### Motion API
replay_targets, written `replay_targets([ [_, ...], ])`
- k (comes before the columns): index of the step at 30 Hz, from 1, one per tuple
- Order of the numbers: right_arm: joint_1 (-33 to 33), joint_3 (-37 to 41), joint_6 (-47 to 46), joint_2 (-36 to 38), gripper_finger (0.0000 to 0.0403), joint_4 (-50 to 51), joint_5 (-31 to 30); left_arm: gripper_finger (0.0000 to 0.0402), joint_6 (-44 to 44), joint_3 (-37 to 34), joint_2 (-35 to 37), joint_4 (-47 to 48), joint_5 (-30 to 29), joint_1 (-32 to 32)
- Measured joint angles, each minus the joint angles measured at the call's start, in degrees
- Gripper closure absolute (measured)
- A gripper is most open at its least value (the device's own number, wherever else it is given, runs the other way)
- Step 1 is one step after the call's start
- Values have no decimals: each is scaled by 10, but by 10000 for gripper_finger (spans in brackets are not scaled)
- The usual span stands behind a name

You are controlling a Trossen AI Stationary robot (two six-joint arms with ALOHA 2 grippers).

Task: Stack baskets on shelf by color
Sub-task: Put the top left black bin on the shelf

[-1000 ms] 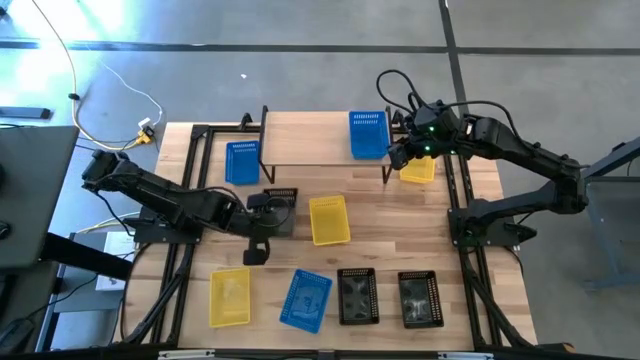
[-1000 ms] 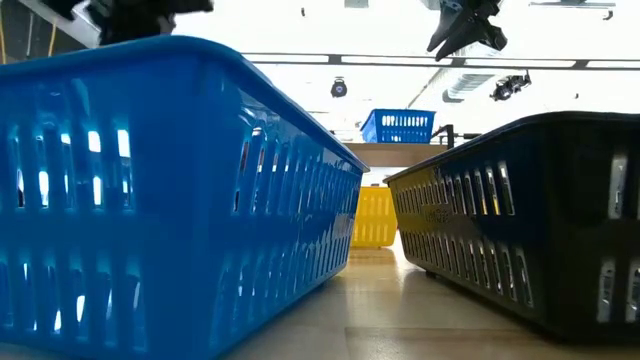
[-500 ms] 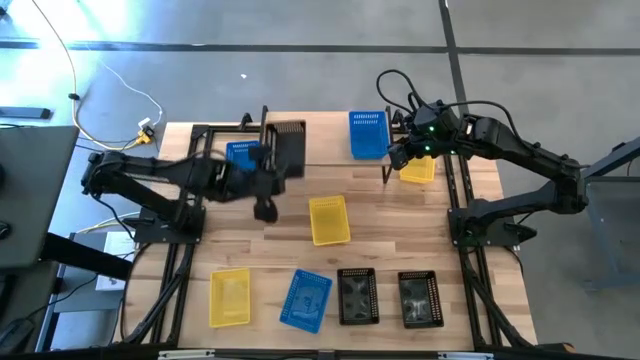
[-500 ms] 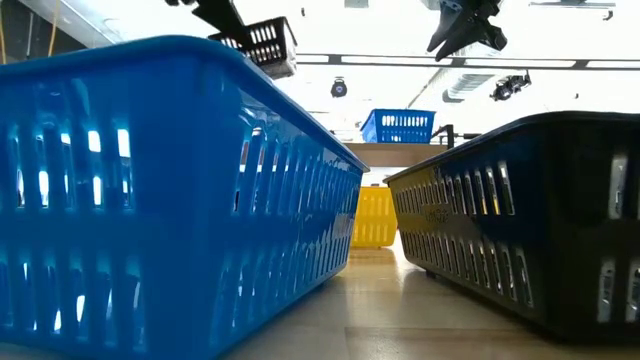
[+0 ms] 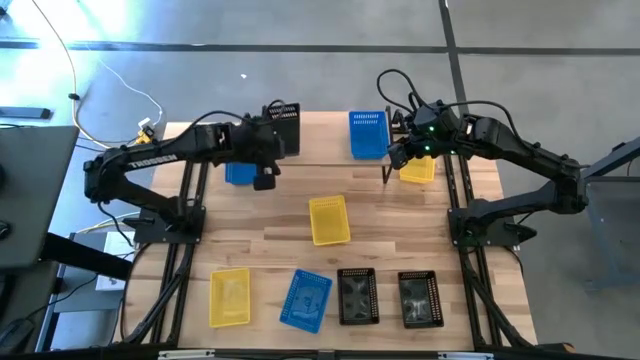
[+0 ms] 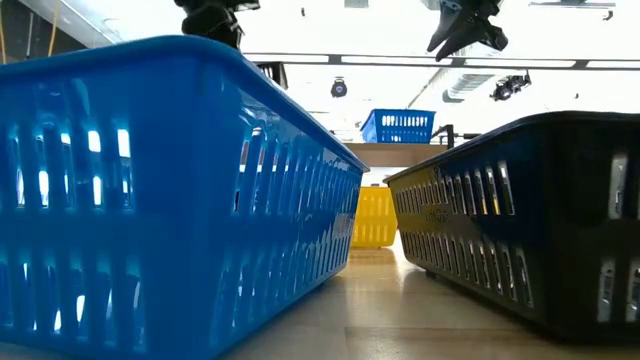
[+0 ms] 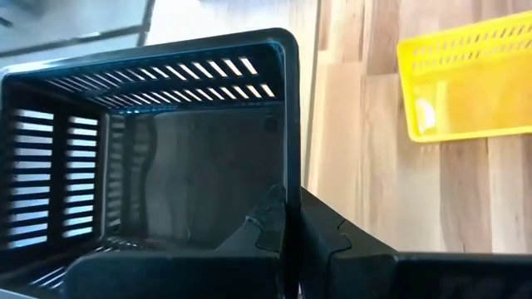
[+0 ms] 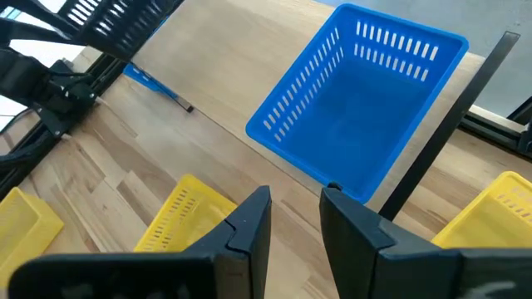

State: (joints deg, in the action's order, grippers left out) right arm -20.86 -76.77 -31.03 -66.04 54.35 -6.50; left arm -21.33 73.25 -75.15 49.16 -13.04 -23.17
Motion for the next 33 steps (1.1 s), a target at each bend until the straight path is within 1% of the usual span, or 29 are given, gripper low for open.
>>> replay_targets([
  [3,0,0,0,0,311,0,0,401,-14,0,-15,8,5,-10],
  [9,0,0,0,0,311,8,1,401,-14,0,-54,17,5,-12],
  [13,0,0,0,0,311,8,1,401,-24,0,-76,19,-4,-12],
  [25,0,0,0,0,311,8,7,401,-28,0,-93,20,-13,-28],
  [28,0,0,0,0,311,8,7,395,-29,0,-93,20,-13,-35],
  [33,0,0,0,0,311,8,7,371,-29,0,-93,21,-21,-42],
])
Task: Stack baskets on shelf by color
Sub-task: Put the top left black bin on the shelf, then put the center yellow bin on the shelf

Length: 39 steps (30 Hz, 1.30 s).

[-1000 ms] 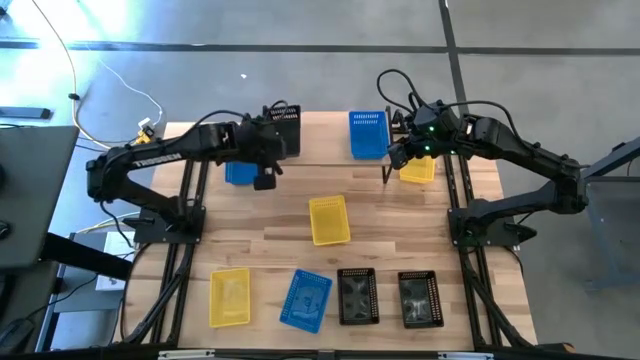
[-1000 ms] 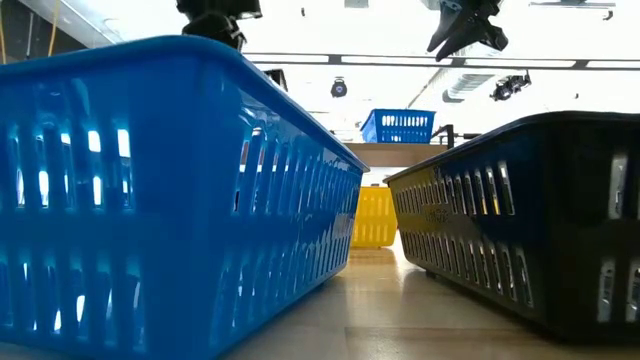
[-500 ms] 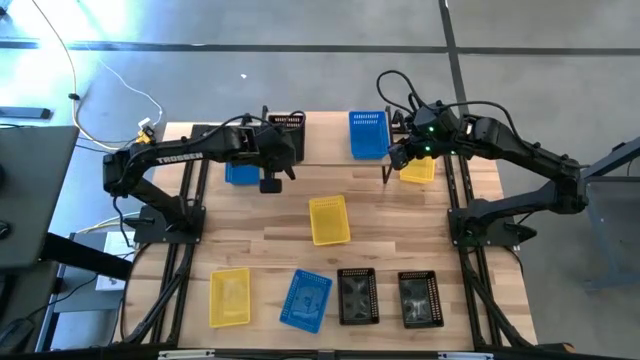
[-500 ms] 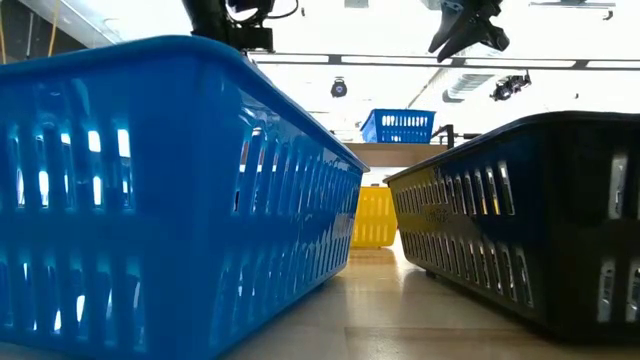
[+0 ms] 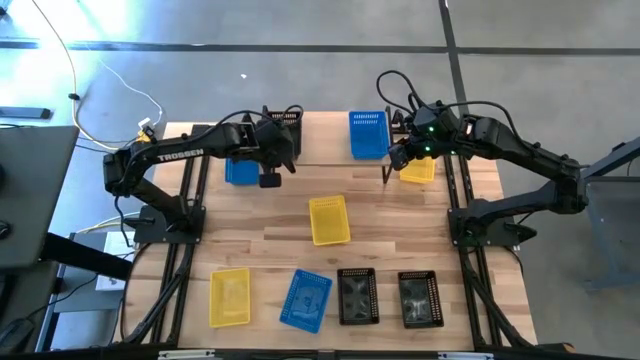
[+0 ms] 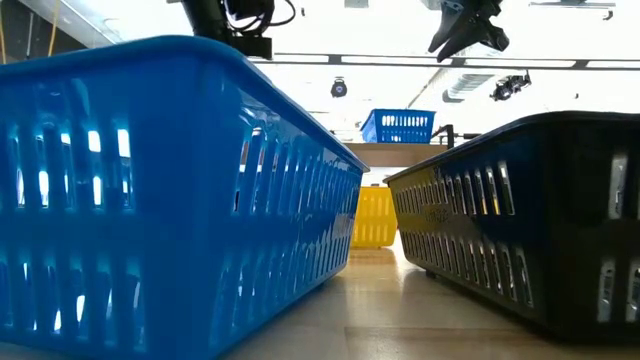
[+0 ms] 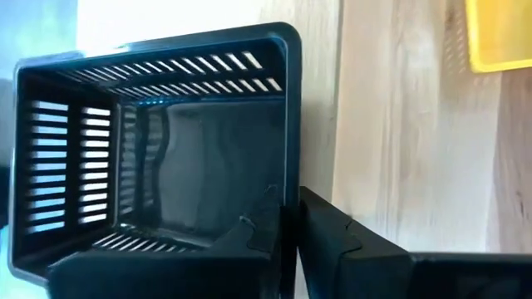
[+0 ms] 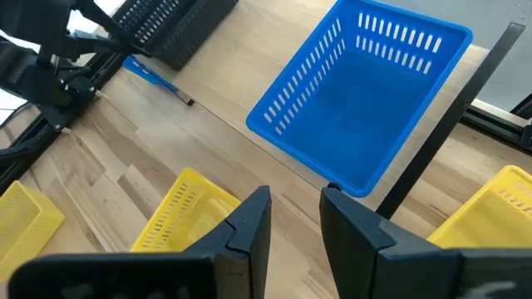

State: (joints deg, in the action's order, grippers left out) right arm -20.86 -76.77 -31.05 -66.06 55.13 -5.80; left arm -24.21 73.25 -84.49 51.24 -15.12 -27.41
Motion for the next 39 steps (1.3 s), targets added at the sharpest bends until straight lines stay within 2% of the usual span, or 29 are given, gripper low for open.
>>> replay_targets([
  [7,0,0,0,0,311,-1,0,331,0,4,0,4,-12,1],
  [16,33,0,14,0,311,-3,0,284,20,67,0,59,-17,19],
  [24,97,0,15,0,311,-35,5,283,48,88,17,106,-20,52],
  [32,176,0,30,-18,308,-62,0,286,141,80,59,140,-1,115],
  [39,245,0,52,-62,262,-91,-44,286,218,23,97,133,-4,191],
])
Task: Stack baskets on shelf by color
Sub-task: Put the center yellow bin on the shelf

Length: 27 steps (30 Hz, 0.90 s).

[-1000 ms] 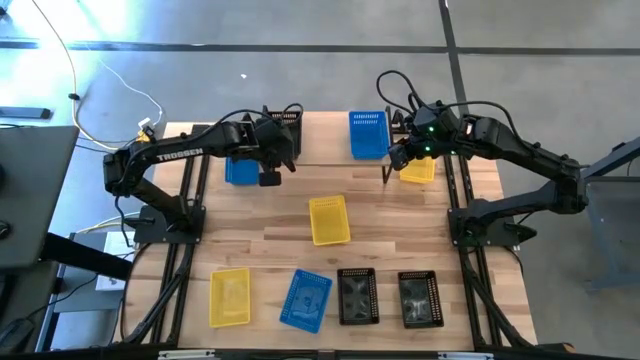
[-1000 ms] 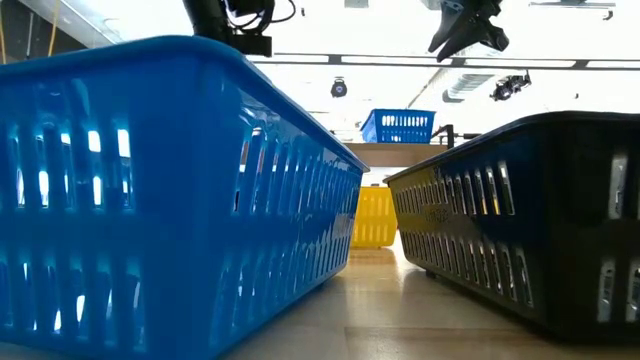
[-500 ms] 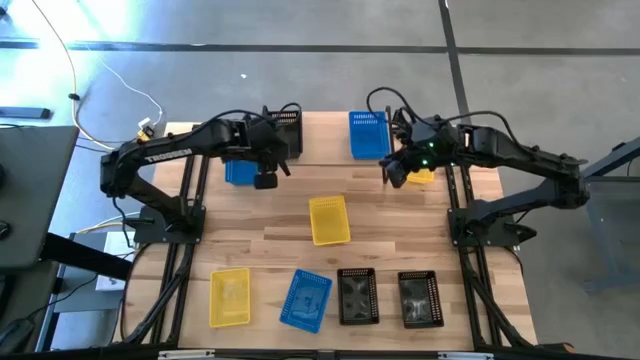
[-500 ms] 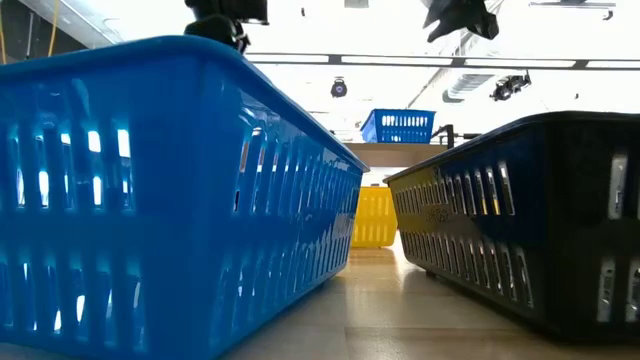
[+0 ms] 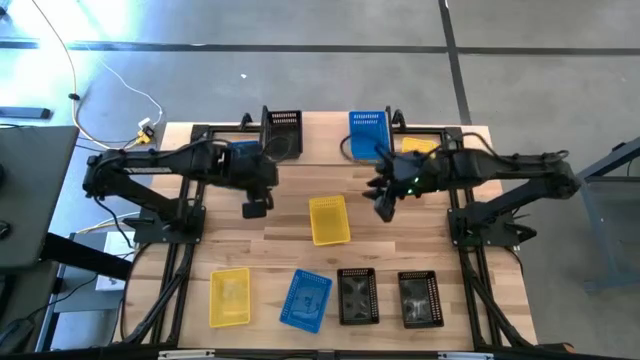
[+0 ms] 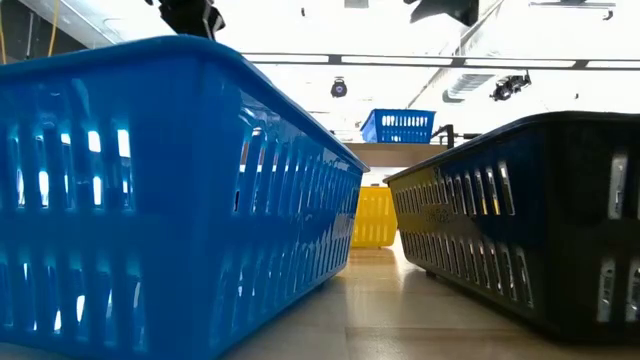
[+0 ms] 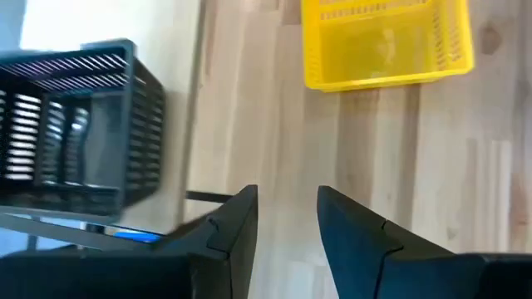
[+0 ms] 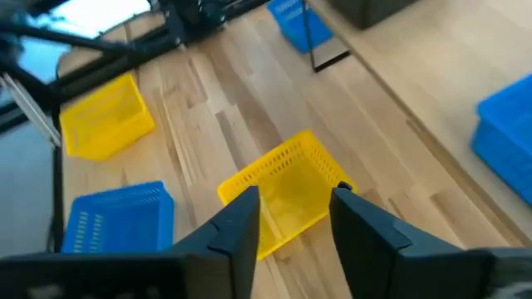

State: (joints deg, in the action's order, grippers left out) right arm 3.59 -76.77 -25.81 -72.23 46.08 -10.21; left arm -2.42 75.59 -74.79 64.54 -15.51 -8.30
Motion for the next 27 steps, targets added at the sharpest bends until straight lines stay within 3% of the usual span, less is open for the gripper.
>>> replay_targets([
  [5,28,0,7,-28,224,17,0,286,60,-26,16,1,-3,51],
  [9,38,0,-1,-39,218,81,4,286,78,-27,18,-3,-5,90],
  [19,35,0,-7,-40,230,253,-68,286,98,-27,18,-4,-36,133],
  [24,11,0,-7,-40,231,366,-139,286,98,-27,17,-4,-36,134],
  [27,-13,0,-7,-40,231,402,-151,286,98,-27,17,-4,-36,133],
])
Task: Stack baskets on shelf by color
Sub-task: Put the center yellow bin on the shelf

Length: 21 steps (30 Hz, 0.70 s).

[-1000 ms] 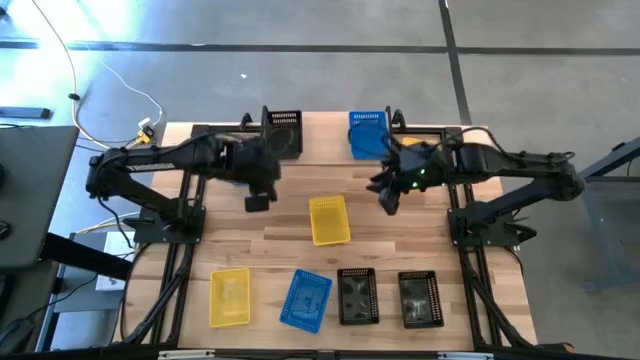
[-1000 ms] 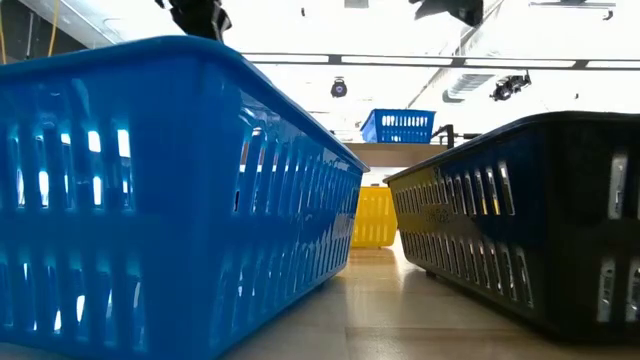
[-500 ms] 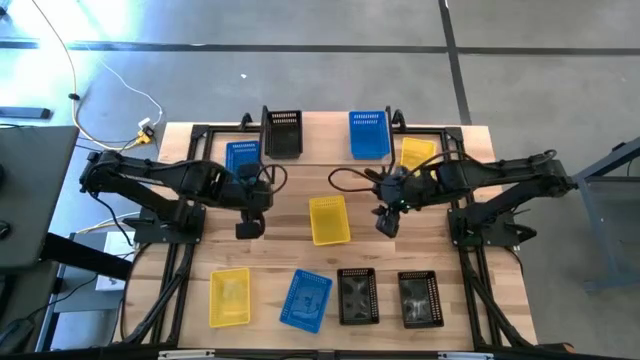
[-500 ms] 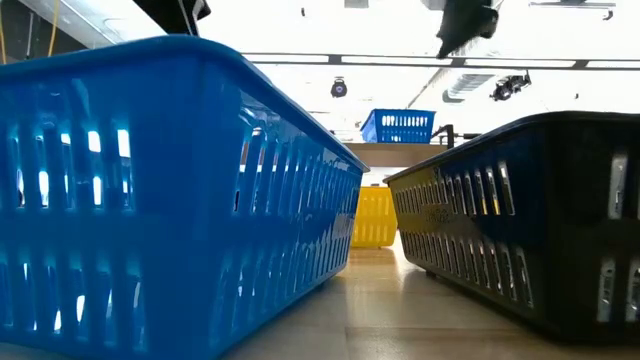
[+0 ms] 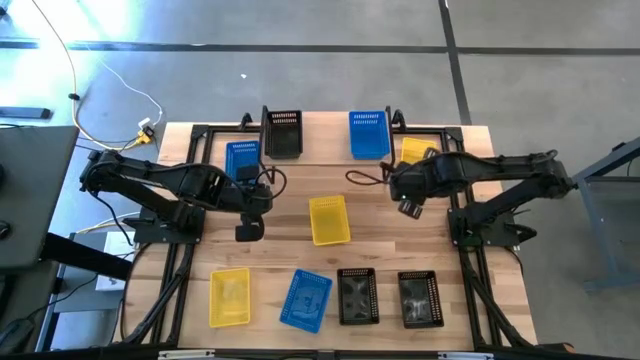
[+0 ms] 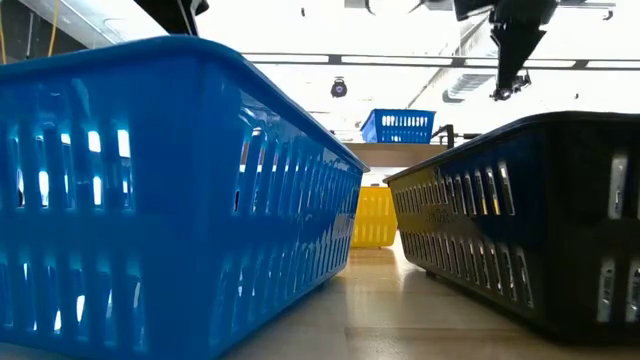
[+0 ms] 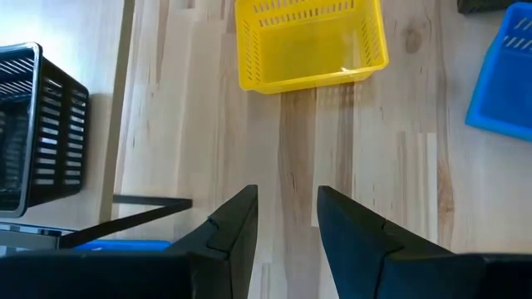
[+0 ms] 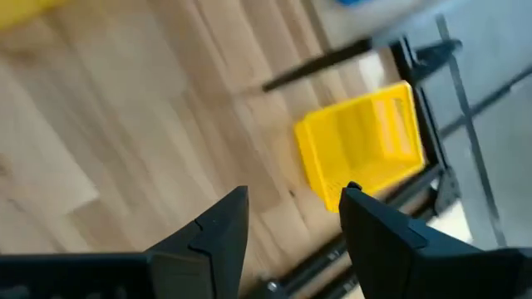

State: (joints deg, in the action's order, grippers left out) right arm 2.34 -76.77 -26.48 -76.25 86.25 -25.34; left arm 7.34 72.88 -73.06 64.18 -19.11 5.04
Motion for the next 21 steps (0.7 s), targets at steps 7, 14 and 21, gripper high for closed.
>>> replay_targets([
  [7,-25,0,75,1,231,-78,89,286,-4,0,0,0,-11,0],
  [14,24,0,114,-6,231,-228,155,286,-2,0,0,0,-10,0],
  [21,75,0,129,-54,231,-303,147,286,19,0,0,3,-8,0],
])
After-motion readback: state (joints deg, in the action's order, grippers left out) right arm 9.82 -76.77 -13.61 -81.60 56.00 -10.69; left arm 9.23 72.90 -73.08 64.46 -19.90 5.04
